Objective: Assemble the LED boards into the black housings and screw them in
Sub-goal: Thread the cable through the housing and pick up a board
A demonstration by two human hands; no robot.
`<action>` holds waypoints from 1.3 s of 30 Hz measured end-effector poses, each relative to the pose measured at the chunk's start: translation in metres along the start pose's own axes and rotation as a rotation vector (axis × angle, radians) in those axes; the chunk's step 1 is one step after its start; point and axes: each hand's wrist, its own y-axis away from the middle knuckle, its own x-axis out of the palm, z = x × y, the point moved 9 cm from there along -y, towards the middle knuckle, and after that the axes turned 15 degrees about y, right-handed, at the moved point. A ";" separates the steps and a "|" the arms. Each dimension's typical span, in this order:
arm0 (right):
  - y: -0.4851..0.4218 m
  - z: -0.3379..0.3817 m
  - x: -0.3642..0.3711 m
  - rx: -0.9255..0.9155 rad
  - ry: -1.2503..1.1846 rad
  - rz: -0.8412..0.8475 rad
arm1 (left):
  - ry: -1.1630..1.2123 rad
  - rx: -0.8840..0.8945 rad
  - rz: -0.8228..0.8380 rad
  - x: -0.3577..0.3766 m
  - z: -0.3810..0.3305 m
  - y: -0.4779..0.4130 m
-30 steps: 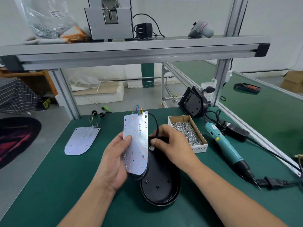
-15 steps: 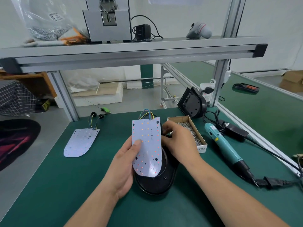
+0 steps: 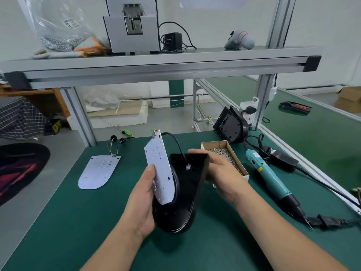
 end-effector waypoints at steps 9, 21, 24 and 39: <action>0.007 -0.011 0.022 0.003 -0.150 0.230 | 0.065 -0.044 0.012 0.001 0.001 -0.001; 0.019 0.025 -0.035 -0.055 0.998 -0.182 | 0.001 0.171 -0.053 -0.011 -0.031 -0.006; 0.024 0.035 -0.084 -0.027 1.097 -0.501 | 0.084 0.208 -0.061 -0.017 -0.044 -0.006; 0.030 0.054 -0.010 -0.525 0.770 -0.244 | 0.038 0.130 0.044 -0.010 -0.021 -0.005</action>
